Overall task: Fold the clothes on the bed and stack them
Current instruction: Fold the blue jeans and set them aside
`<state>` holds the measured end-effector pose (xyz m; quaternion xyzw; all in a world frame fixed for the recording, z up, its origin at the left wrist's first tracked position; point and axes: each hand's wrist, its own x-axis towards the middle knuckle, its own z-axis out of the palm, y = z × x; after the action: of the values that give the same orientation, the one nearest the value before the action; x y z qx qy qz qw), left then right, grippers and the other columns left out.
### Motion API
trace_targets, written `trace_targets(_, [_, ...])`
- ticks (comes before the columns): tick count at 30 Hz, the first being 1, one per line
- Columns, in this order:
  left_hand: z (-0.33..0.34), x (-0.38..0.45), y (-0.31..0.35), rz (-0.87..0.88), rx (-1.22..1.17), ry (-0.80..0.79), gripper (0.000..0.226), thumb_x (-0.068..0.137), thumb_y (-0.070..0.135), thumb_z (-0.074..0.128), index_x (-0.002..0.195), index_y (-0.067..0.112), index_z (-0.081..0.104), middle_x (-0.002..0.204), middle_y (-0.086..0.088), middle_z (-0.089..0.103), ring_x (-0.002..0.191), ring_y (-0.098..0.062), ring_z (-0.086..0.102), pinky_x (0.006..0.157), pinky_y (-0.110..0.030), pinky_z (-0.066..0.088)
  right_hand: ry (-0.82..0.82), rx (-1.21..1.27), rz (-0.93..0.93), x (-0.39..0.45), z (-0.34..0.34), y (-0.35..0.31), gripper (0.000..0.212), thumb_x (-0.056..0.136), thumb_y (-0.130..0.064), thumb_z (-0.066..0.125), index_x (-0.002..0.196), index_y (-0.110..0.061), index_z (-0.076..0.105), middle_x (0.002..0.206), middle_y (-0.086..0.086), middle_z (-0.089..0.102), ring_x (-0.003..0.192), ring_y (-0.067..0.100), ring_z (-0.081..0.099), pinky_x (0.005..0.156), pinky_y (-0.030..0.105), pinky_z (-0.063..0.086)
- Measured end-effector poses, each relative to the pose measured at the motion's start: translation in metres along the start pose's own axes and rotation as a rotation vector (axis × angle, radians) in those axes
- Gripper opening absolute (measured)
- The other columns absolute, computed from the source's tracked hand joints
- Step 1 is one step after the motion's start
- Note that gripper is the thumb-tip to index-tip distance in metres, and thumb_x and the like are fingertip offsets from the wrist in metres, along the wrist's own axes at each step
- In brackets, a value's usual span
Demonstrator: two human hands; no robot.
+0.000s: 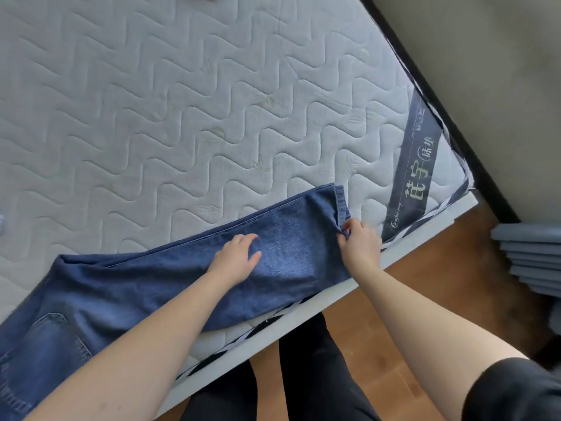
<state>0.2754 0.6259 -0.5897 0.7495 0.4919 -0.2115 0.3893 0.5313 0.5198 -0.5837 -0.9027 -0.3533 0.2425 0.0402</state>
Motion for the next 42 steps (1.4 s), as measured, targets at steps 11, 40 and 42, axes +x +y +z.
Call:
trace_targets(11, [-0.037,0.002,0.022,0.005,-0.891,-0.003,0.062,0.083,0.067,0.051,0.138,0.039,0.044,0.115,0.01,0.059,0.104,0.003,0.055,0.099,-0.029,0.041,-0.249,0.266,-0.579,-0.107,0.015,-0.087,0.028,0.079,0.002,0.056,0.103,-0.01,0.066,0.101,0.003,0.067,0.097,0.028,0.058,0.085,0.041,0.045])
trace_targets(40, [-0.043,0.111,0.052,0.031,0.109,0.005,0.02,0.092,0.034,0.062,0.102,0.017,0.061,0.112,-0.01,0.063,0.108,-0.033,0.058,0.089,-0.04,0.047,-0.272,0.272,0.21,0.008,0.006,0.025,0.024,0.089,-0.024,0.064,0.079,-0.024,0.041,0.073,-0.002,0.055,0.066,0.017,0.052,0.049,0.03,0.033])
trace_targets(42, [-0.053,0.109,0.049,0.059,0.019,0.035,0.014,0.096,0.028,0.058,0.1,0.014,0.059,0.105,-0.011,0.066,0.099,-0.032,0.06,0.083,-0.038,0.047,-0.208,0.333,0.179,0.011,-0.003,0.023,0.022,0.09,-0.028,0.064,0.081,-0.024,0.043,0.074,-0.004,0.056,0.067,0.014,0.054,0.052,0.032,0.04])
